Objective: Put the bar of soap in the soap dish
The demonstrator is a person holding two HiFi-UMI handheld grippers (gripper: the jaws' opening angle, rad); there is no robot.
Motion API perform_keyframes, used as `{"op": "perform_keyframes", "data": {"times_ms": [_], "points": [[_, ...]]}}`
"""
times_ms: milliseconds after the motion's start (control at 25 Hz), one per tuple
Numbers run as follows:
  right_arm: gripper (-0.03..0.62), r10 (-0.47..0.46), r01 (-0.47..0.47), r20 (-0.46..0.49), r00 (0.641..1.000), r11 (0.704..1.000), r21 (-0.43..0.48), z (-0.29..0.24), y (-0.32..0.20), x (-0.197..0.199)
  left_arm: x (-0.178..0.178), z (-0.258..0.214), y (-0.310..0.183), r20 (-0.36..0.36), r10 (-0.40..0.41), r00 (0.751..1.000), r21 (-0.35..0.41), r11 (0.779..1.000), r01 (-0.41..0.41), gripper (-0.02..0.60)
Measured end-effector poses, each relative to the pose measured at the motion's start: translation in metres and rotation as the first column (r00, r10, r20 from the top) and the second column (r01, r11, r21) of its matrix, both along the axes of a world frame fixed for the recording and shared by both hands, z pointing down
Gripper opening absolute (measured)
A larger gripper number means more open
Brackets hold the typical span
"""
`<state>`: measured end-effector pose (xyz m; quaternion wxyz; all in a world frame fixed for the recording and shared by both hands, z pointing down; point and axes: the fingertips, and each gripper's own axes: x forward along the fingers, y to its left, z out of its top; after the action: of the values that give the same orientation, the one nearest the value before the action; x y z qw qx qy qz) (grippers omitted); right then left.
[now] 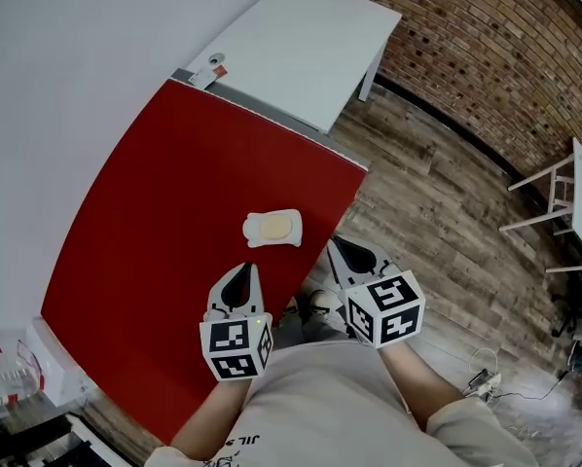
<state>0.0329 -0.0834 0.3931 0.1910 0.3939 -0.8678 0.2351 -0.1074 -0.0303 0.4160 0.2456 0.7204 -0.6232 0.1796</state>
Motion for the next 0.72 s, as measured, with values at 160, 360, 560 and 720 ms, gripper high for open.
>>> {"op": "perform_keyframes", "data": {"times_ms": [160, 360, 560, 720], "points": [[0.005, -0.004, 0.004, 0.004, 1.000, 1.000, 0.000, -0.003, 0.004, -0.005, -0.003, -0.001, -0.002, 0.005, 0.006, 1.000, -0.001, 1.000, -0.006, 0.008], [0.005, -0.004, 0.004, -0.009, 1.000, 1.000, 0.014, -0.004, 0.007, -0.007, -0.005, -0.002, -0.006, 0.005, 0.016, 1.000, 0.007, 1.000, -0.016, 0.009], [0.005, -0.005, 0.005, -0.004, 1.000, 1.000, 0.008, -0.004, 0.010, -0.006, -0.001, -0.002, -0.005, 0.002, 0.029, 1.000, 0.008, 1.000, -0.029, 0.008], [0.005, -0.005, 0.005, -0.006, 1.000, 1.000, 0.009, -0.005, 0.012, -0.003, 0.002, -0.002, -0.002, 0.001, 0.037, 0.999, 0.007, 0.999, -0.037, 0.009]]}}
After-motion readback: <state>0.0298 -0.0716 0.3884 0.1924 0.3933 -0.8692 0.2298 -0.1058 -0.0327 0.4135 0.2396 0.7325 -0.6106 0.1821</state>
